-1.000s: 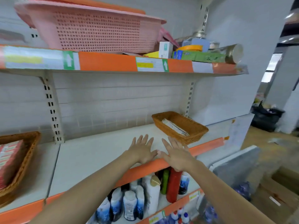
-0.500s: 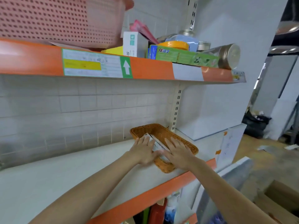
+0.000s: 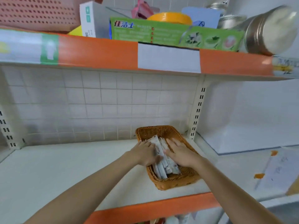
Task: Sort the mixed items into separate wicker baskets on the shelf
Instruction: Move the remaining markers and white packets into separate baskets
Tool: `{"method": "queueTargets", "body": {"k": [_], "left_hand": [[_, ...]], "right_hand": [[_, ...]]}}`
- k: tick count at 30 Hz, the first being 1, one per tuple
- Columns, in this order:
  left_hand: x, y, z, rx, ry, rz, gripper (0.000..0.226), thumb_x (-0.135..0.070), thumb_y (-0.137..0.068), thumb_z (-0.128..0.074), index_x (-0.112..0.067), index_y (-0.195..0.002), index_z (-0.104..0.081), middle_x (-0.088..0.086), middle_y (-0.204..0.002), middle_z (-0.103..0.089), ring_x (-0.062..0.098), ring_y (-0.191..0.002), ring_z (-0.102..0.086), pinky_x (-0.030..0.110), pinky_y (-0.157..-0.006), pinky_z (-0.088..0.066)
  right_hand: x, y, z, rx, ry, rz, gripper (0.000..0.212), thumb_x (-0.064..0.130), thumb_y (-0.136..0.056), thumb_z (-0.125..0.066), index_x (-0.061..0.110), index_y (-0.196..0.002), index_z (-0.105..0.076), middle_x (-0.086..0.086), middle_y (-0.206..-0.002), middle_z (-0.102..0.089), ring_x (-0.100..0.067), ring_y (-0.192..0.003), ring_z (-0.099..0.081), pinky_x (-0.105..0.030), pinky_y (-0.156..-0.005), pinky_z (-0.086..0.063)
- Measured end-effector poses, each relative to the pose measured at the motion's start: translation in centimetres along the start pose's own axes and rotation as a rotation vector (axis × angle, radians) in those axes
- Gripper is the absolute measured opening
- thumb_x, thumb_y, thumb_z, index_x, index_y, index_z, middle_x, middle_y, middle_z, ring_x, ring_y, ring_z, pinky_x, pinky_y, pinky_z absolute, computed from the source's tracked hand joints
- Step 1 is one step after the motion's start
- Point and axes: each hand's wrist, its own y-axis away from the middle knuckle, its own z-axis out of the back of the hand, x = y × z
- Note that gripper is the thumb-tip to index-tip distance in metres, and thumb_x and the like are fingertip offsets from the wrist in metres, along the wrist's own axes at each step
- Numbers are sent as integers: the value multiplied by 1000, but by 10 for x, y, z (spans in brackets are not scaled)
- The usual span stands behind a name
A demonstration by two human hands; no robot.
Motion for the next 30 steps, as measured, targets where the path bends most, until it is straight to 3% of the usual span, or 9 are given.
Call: {"method": "queueTargets", "body": {"k": [4, 9, 15, 20, 24, 30], "left_hand": [[-18, -5, -2, -19, -41, 111, 58, -49, -99, -28, -11, -141, -42, 14, -150, -34, 30, -142, -23, 42, -118, -12], [-37, -7, -4, -65, -141, 267, 58, -49, -98, -32, -9, -133, -51, 15, -147, -36, 31, -137, -27, 41, -117, -16], [-48, -10, -2, -141, -144, 316, 51, -45, -96, -39, -10, -129, -56, 10, -140, -41, 28, -131, -30, 42, -113, -18], [-47, -11, -6, -197, -128, 291, 48, -45, -93, -40, -12, -122, -59, 10, -129, -48, 27, -125, -36, 43, -112, -18], [-45, -12, -9, -265, -124, 246, 45, -46, -90, -44, -12, -111, -64, 7, -119, -49, 26, -117, -38, 41, -105, -22], [-44, -13, -9, -231, -65, 244, 43, -46, -90, -45, -9, -103, -61, 11, -115, -53, 28, -113, -44, 39, -99, -29]], "right_hand": [[-15, -7, 3, 49, 5, 96, 66, 45, -103, -31, 24, -155, 3, -4, -162, -1, -26, -149, -3, -41, -118, -13], [-26, -16, -1, 66, 5, 154, 66, 40, -103, -34, 17, -155, 0, -11, -160, -14, -29, -147, -9, -41, -117, -17], [-25, -23, -9, 42, 44, 157, 56, 28, -100, -44, 10, -149, -24, -14, -144, -41, -31, -134, -31, -37, -106, -33], [-28, -28, -13, 4, 21, 162, 77, 22, -95, -54, 17, -155, -7, -11, -147, -38, -28, -131, -41, -34, -103, -39], [-28, -29, -13, -16, 43, 137, 61, 19, -94, -56, 10, -147, -27, -12, -138, -43, -28, -120, -50, -33, -90, -44], [-27, -27, -12, -82, 18, 119, 38, 16, -96, -50, 5, -132, -40, -15, -120, -56, -31, -104, -58, -32, -69, -40]]}}
